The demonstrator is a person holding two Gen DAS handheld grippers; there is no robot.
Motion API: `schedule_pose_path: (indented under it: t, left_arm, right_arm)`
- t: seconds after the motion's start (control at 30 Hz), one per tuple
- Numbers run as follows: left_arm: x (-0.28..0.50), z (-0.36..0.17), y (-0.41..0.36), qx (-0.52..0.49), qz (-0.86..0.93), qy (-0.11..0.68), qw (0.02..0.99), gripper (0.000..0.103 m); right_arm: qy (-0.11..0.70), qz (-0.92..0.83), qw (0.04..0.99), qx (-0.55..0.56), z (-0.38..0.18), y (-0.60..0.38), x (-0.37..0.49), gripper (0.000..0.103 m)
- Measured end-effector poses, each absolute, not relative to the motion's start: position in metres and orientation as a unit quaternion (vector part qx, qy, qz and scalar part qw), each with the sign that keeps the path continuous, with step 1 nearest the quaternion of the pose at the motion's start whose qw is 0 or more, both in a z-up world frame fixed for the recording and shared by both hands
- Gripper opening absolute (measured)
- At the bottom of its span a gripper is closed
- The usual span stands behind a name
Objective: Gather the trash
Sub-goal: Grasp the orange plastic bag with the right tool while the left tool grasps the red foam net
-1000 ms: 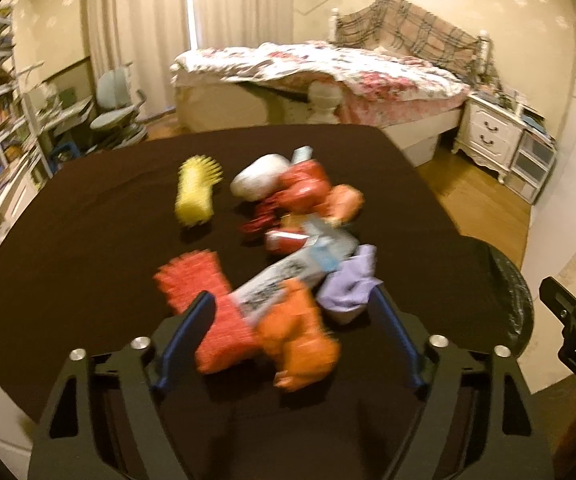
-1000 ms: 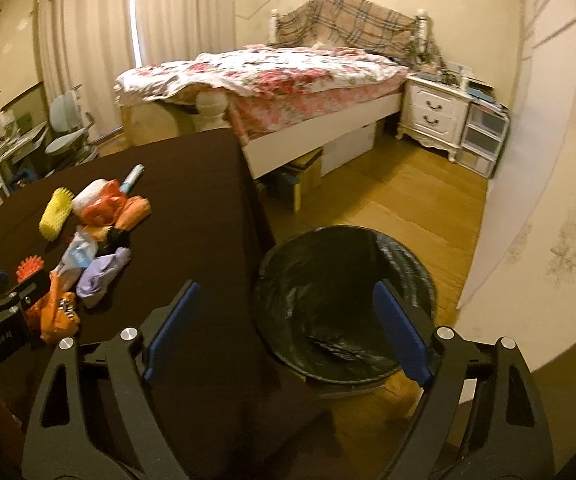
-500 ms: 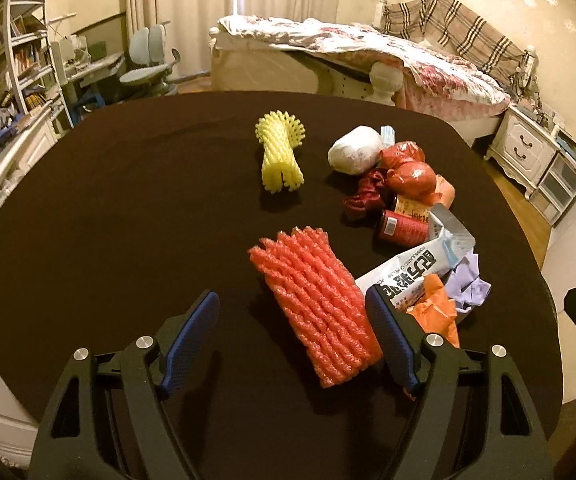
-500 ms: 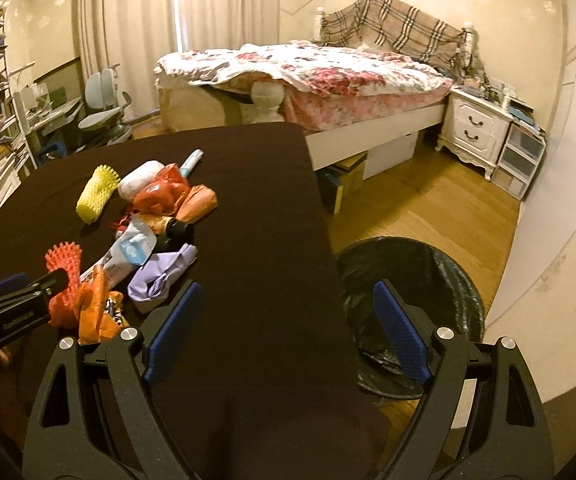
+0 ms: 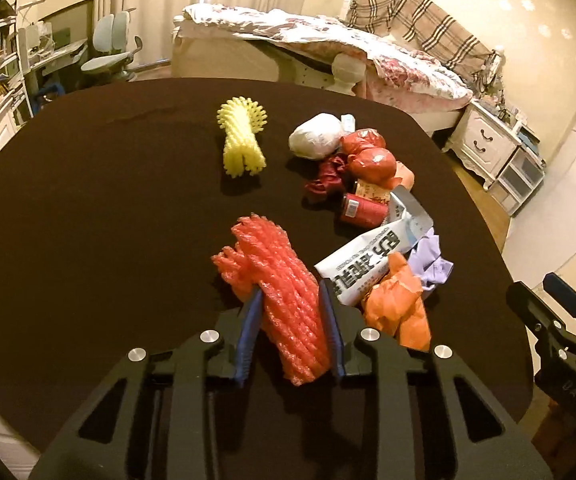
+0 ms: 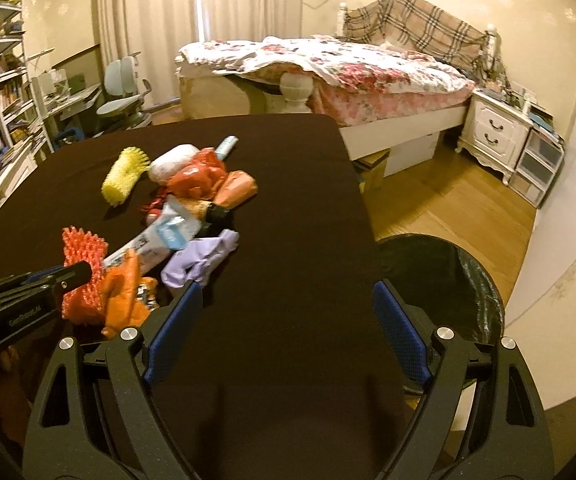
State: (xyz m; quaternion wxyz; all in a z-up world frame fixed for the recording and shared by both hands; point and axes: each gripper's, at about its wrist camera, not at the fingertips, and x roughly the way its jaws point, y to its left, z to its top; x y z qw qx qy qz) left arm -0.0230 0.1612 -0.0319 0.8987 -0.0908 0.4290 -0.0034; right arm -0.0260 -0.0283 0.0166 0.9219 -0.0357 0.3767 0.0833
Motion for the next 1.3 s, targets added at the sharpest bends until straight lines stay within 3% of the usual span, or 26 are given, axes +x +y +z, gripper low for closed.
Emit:
schedule_pose_path:
  t: [0.1, 0.17, 0.4, 0.6, 0.67, 0.7, 0.73, 0.9, 1.1, 1.2, 1.3]
  left_arm:
    - [-0.028, -0.029, 0.165, -0.074, 0.012, 0.426, 0.902, 0.027]
    - [-0.029, -0.027, 0.169, -0.067, 0.021, 0.423, 0.903, 0.019]
    - [-0.032, -0.031, 0.193, -0.083, 0.039, 0.423, 0.901, 0.02]
    - [-0.038, -0.032, 0.212, -0.115, 0.053, 0.417, 0.9, 0.046]
    - [-0.04, -0.032, 0.216, -0.122, 0.056, 0.417, 0.899, 0.053]
    - [-0.041, -0.033, 0.216, -0.125, 0.056, 0.416, 0.899, 0.055]
    - [-0.042, -0.033, 0.216, -0.127, 0.054, 0.416, 0.899, 0.06]
    - [-0.037, -0.031, 0.208, -0.139, 0.043, 0.416, 0.898, 0.076]
    - [-0.024, -0.043, 0.19, -0.134, 0.023, 0.44, 0.887, 0.075]
    - [-0.021, -0.048, 0.181, -0.112, 0.029, 0.441, 0.89, 0.056]
    - [-0.023, -0.049, 0.176, -0.092, 0.021, 0.436, 0.895, 0.045]
  right_arm:
    - [0.378, 0.101, 0.919, -0.04, 0.017, -0.016, -0.029, 0.085]
    - [0.38, 0.118, 0.916, -0.043, 0.017, -0.005, -0.031, 0.085]
    - [0.383, 0.163, 0.907, -0.062, 0.012, 0.033, -0.038, 0.085]
    - [0.403, 0.201, 0.891, -0.064, 0.002, 0.055, -0.037, 0.066]
    - [0.415, 0.209, 0.883, -0.064, -0.003, 0.059, -0.036, 0.056]
    - [0.423, 0.215, 0.878, -0.061, -0.006, 0.06, -0.036, 0.044]
    - [0.428, 0.22, 0.875, -0.058, -0.009, 0.059, -0.035, 0.039]
    - [0.418, 0.22, 0.88, -0.052, -0.002, 0.055, -0.041, 0.034]
    - [0.401, 0.203, 0.892, -0.049, 0.008, 0.035, -0.046, 0.034]
    - [0.398, 0.193, 0.896, -0.043, 0.011, 0.024, -0.045, 0.034]
    - [0.396, 0.183, 0.899, -0.033, 0.013, 0.011, -0.044, 0.034]
